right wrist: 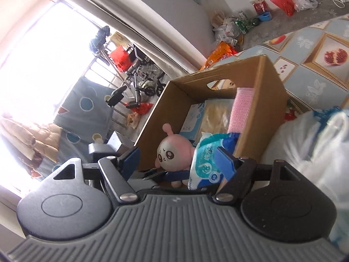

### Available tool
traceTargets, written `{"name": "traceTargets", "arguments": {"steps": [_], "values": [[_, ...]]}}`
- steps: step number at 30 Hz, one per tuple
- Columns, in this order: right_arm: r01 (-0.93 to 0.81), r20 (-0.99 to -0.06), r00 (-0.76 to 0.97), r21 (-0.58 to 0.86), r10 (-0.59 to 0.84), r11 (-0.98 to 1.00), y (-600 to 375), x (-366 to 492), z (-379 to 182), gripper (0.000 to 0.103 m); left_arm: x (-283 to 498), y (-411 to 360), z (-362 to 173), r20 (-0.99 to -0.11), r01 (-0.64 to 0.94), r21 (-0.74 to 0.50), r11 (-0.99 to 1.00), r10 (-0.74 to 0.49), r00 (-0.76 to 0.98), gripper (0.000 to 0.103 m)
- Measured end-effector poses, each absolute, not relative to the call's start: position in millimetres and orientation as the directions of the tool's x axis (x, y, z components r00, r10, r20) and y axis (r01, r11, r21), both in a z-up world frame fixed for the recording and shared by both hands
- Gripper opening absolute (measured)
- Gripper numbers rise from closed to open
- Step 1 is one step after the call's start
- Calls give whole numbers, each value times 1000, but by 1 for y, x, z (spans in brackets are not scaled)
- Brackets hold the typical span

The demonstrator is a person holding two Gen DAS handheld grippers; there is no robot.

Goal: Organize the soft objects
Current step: 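Withdraw the right gripper from the box toward the pile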

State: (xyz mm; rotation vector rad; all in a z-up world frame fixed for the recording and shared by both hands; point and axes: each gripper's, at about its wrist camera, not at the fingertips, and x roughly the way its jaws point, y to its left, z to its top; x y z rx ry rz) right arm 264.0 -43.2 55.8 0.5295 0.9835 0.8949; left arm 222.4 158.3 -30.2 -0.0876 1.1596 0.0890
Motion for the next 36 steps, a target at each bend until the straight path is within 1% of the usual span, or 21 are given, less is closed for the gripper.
{"name": "traceTargets", "arguments": {"steps": [2, 6, 10, 12, 17, 23, 26, 29, 34, 36], "values": [[-389, -479, 253, 745, 841, 541, -53, 263, 52, 76, 225, 157, -35, -917, -125, -11, 992, 40, 396, 82], [-367, -485, 254, 752, 837, 548, -69, 263, 43, 76, 227, 161, -38, -916, -133, -18, 991, 37, 400, 74], [-351, -488, 248, 760, 837, 547, -78, 263, 36, 76, 224, 159, -34, -907, -133, 75, 988, 123, 402, 72], [-350, -484, 243, 765, 841, 541, -80, 262, 36, 76, 218, 164, -31, -905, -150, 90, 985, 144, 400, 69], [-352, -479, 237, 769, 845, 534, -79, 259, 36, 76, 206, 179, -26, -903, -205, 68, 976, 147, 403, 69], [-346, -485, 252, 763, 838, 546, -83, 254, 38, 76, 202, 174, -24, -887, -203, 106, 973, 185, 424, 70], [-349, -479, 270, 760, 835, 549, -91, 250, 43, 76, 198, 175, -20, -887, -206, 57, 977, 144, 439, 73], [-360, -469, 297, 752, 832, 552, -101, 240, 52, 76, 191, 176, -12, -877, -225, 20, 974, 126, 465, 73], [-383, -453, 342, 732, 823, 563, -124, 218, 65, 78, 167, 173, 17, -838, -245, -44, 968, 97, 536, 74], [-396, -453, 371, 712, 811, 579, -136, 207, 70, 81, 152, 166, 33, -806, -230, -60, 971, 89, 586, 81]]}}
